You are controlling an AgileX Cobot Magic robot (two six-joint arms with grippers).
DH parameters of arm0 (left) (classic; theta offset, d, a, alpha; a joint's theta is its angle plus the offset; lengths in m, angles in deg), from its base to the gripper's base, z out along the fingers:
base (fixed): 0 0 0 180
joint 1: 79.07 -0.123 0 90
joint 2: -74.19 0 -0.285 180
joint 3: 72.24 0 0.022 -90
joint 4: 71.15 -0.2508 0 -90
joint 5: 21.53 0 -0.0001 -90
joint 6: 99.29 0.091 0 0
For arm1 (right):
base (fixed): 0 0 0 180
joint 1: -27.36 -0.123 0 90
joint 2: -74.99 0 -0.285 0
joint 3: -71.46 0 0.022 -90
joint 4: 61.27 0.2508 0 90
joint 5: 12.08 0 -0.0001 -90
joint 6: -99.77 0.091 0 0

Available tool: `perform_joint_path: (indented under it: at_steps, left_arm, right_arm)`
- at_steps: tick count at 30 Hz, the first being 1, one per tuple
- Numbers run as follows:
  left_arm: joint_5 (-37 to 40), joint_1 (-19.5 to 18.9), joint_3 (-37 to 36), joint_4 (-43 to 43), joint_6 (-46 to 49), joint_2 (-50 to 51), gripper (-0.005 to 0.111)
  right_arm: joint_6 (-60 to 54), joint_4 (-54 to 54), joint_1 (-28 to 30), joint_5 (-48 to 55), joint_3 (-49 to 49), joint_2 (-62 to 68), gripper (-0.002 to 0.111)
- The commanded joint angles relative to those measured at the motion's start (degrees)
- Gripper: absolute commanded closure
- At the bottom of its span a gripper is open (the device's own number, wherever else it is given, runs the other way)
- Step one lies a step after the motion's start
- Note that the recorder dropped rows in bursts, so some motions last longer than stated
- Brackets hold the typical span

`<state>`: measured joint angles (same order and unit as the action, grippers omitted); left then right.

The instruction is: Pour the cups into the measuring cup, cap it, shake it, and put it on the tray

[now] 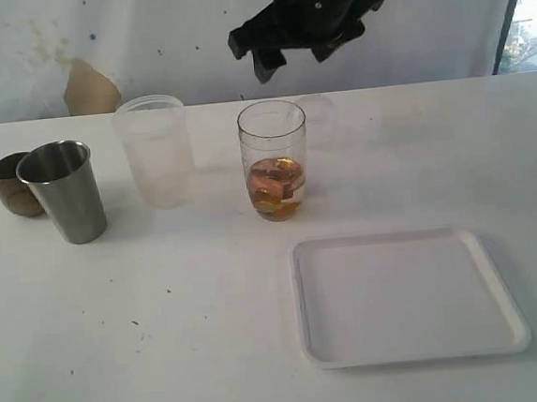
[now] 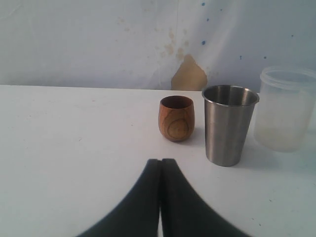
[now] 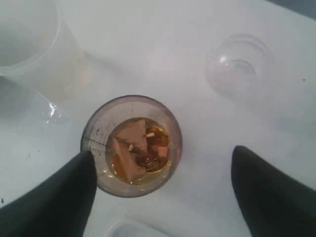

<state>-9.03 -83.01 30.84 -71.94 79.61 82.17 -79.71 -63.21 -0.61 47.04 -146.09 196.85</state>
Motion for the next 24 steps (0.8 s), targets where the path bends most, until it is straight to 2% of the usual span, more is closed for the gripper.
perform_joint_path:
  at_steps: [1, 7, 15, 21, 23, 24]
  left_arm:
    - [-0.50, -0.23, -0.30, -0.43, -0.08, -0.19, 0.107]
    - [-0.50, -0.23, -0.30, -0.43, -0.08, -0.19, 0.107]
    - [-0.50, -0.23, -0.30, -0.43, -0.08, -0.19, 0.107]
    - [-0.50, -0.23, -0.30, -0.43, -0.08, -0.19, 0.107]
    - [-0.50, -0.23, -0.30, -0.43, -0.08, -0.19, 0.107]
    - [-0.50, -0.23, -0.30, -0.43, -0.08, -0.19, 0.107]
  right_arm:
    - [1.44, -1.07, 5.63, 2.50, -0.01, -4.12, 0.038]
    - [1.30, 0.22, 14.49, 5.03, 1.78, -4.37, 0.038]
    - [-8.67, 16.85, 21.79, -7.35, 6.63, 1.78, 0.038]
    - [-30.46, 28.90, 22.37, -9.39, 6.82, 10.25, 0.038]
    - [-39.61, 28.90, 22.37, -9.23, 6.82, 12.35, 0.038]
    - [-49.25, 28.90, 22.37, -7.90, 6.82, 13.90, 0.038]
